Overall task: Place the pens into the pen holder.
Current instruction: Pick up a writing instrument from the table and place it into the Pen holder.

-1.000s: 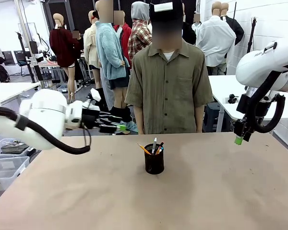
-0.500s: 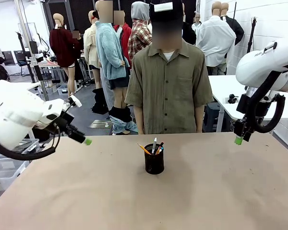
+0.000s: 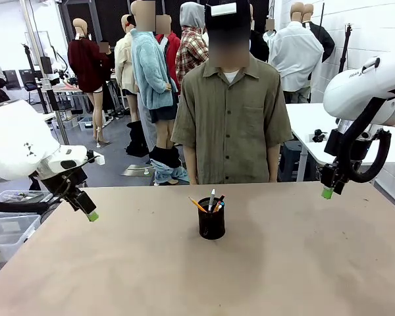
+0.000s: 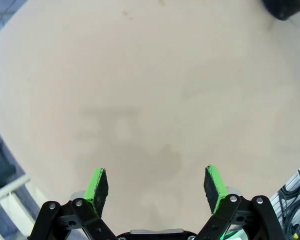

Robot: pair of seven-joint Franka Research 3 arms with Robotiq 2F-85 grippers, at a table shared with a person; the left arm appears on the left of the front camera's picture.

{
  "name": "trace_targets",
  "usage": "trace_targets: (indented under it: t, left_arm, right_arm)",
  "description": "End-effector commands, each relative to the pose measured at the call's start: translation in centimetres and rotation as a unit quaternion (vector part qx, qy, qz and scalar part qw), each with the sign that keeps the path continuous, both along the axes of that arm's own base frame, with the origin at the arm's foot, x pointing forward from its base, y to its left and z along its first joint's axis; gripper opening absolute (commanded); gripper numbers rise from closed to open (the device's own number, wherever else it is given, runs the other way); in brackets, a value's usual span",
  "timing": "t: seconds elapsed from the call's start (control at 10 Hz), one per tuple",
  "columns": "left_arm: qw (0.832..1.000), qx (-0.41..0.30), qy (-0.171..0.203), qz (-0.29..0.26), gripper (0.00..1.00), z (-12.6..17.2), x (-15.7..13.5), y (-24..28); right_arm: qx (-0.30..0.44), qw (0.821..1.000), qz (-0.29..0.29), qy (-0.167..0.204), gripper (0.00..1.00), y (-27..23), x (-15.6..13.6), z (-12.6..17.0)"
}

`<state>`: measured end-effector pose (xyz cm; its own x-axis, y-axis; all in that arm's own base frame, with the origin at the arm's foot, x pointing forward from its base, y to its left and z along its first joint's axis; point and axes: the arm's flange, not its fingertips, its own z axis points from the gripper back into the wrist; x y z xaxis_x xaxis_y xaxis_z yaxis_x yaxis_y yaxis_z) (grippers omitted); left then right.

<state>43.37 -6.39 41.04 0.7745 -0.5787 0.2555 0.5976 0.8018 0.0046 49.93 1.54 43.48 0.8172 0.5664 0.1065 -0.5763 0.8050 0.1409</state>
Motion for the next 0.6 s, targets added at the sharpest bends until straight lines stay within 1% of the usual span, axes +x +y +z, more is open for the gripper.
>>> trace_targets:
  t: [0.0, 0.1, 0.2, 0.5]
  left_arm:
    - [0.998, 0.024, -0.013, 0.057, 1.00, 0.88, -0.33, -0.60]
    - [0.996, 0.034, -0.031, 0.077, 1.00, 0.66, -0.83, -0.89]
    - [1.000, 0.011, -0.002, 0.027, 1.00, 0.52, -0.11, 0.00]
    - [1.000, 0.011, -0.002, 0.027, 1.00, 0.52, -0.11, 0.00]
  right_arm:
    - [-0.002, 1.000, 0.004, -0.002, 0.59, -0.05, -0.23, -0.14]
    - [-0.002, 1.000, 0.004, -0.002, 0.59, -0.05, -0.23, -0.14]
    - [-0.002, 1.000, 0.004, -0.002, 0.59, -0.05, -0.23, -0.14]
    - [-0.002, 1.000, 0.004, -0.002, 0.59, -0.05, -0.23, -0.14]
